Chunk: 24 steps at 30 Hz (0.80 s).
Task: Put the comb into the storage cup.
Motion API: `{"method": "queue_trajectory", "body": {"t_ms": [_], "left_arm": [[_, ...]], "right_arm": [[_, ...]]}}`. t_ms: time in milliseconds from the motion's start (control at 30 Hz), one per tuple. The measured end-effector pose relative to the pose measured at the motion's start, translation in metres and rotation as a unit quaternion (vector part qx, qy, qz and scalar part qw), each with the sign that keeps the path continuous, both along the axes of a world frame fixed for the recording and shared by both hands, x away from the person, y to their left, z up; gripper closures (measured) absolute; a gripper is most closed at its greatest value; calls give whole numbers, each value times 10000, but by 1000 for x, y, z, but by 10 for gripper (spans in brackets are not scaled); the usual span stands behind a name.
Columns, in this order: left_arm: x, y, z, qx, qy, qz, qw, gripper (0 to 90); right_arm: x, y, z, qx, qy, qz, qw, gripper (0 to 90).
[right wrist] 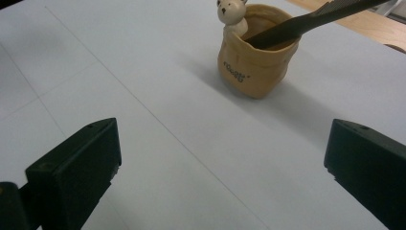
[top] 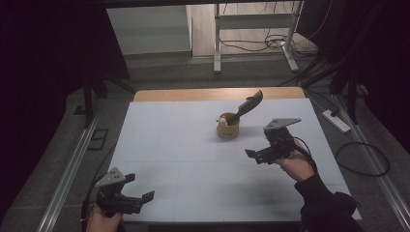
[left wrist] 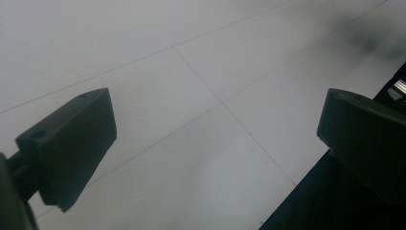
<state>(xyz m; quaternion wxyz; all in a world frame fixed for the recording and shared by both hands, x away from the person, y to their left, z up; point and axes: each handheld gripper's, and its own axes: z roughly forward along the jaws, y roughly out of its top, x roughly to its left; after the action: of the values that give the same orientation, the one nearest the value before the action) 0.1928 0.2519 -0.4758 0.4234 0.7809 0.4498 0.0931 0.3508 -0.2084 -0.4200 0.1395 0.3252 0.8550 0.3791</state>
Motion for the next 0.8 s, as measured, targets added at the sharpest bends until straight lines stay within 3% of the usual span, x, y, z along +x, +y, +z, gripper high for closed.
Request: {"method": "queue_trajectory", "body": {"t_ms": [200, 800], "left_arm": [[0, 0, 0, -2, -1, 1, 10000, 4], [0, 1, 0, -22, 5, 10, 10000, 3]], "right_arm": [[-7, -2, -1, -93, -87, 70, 9999, 0], [-25, -24, -4, 43, -42, -66, 10000, 0]]}}
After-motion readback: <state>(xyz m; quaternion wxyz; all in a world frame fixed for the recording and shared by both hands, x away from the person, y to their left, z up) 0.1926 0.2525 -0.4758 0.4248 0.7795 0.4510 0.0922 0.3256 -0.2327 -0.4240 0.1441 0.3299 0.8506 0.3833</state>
